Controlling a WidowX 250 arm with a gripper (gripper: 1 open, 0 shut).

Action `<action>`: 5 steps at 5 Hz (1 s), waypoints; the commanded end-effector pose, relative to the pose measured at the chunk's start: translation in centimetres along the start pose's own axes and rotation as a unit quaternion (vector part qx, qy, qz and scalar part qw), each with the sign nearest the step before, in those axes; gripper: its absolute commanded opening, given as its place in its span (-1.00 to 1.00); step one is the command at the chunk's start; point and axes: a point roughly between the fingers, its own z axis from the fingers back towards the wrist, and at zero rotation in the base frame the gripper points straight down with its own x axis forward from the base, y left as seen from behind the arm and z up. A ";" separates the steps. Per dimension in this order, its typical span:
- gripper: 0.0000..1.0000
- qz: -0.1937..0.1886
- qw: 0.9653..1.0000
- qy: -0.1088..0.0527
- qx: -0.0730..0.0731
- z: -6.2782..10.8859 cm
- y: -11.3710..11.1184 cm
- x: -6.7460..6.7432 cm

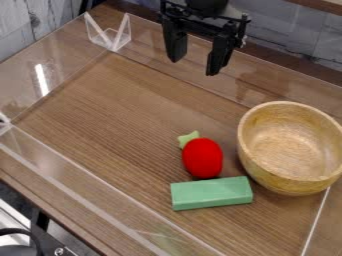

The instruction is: Move the red fruit to the left side of the table

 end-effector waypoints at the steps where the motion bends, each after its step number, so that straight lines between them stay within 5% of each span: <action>1: 1.00 0.041 0.999 0.014 -0.008 -0.4 -0.7 -0.5; 3: 1.00 0.137 0.989 0.032 -0.036 -3.4 -2.6 -2.9; 4: 1.00 0.226 0.972 0.023 -0.054 -5.5 -3.3 -4.1; 5: 1.00 0.305 0.950 0.007 -0.067 -7.2 -3.7 -4.4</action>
